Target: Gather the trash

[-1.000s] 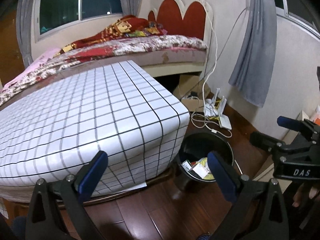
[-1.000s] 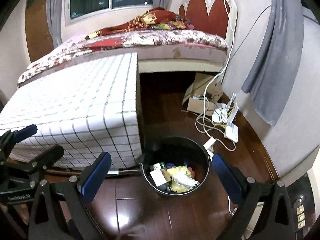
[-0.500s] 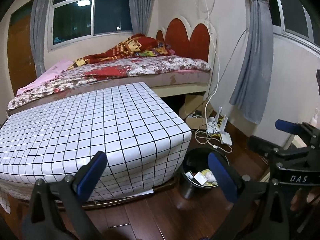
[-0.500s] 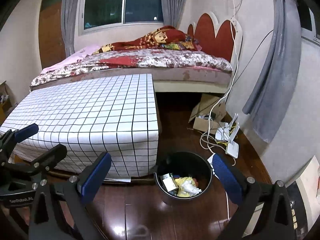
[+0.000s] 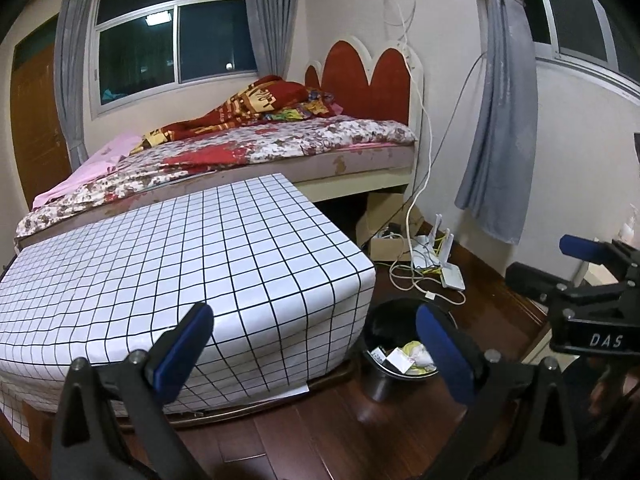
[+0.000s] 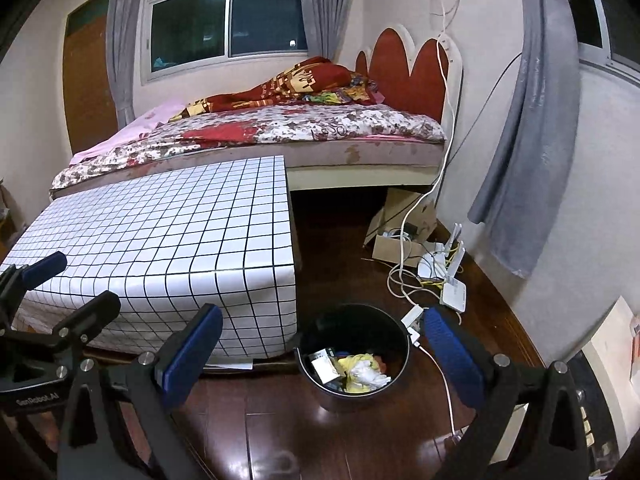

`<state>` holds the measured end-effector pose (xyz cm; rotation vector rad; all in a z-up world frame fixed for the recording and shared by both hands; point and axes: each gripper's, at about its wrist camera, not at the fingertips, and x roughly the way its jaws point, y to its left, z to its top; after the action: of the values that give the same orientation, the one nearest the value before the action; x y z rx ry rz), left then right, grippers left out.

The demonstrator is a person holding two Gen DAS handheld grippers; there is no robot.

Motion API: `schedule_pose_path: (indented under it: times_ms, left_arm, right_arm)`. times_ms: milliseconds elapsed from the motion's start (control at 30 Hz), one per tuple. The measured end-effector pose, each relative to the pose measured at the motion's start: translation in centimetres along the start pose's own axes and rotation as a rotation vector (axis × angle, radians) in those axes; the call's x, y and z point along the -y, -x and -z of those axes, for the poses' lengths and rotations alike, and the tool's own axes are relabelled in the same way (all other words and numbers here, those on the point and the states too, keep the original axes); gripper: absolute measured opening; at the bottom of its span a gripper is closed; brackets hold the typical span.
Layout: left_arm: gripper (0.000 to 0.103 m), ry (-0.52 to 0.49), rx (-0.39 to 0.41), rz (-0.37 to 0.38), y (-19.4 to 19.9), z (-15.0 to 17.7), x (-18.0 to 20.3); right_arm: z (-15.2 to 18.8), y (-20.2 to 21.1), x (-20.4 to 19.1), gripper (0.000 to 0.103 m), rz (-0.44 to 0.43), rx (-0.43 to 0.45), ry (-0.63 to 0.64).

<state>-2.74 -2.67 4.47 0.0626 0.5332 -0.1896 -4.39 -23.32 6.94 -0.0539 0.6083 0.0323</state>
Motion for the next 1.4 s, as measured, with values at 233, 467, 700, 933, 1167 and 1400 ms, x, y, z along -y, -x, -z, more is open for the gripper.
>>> schedule_pose_path:
  times_ms: [233, 467, 700, 933, 1167, 1400]
  left_arm:
    - [0.102, -0.001, -0.002, -0.005, 0.11, -0.04, 0.18]
    - [0.102, 0.009, -0.001, -0.007, 0.16, -0.34, 0.11]
    - [0.102, 0.001, 0.002, -0.008, 0.13, -0.46, 0.01]
    - [0.102, -0.004, 0.003, -0.009, 0.09, -0.52, 0.01]
    - [0.102, -0.007, 0.006, -0.006, 0.14, -0.53, 0.08]
    - [0.102, -0.008, 0.005, -0.002, 0.07, -0.53, 0.27]
  right_arm:
    - [0.00, 0.36, 0.26, 0.102, 0.001, 0.007, -0.005]
    - [0.00, 0.37, 0.38, 0.102, 0.001, 0.006, -0.004]
    - [-0.14, 0.49, 0.33, 0.102, 0.003, 0.011, -0.003]
    - [-0.38, 0.58, 0.35, 0.102, 0.001, 0.010, -0.002]
    - [-0.37, 0.53, 0.34, 0.102, 0.002, 0.012, -0.001]
    - [-0.46, 0.58, 0.42, 0.102, -0.001, 0.008, 0.002]
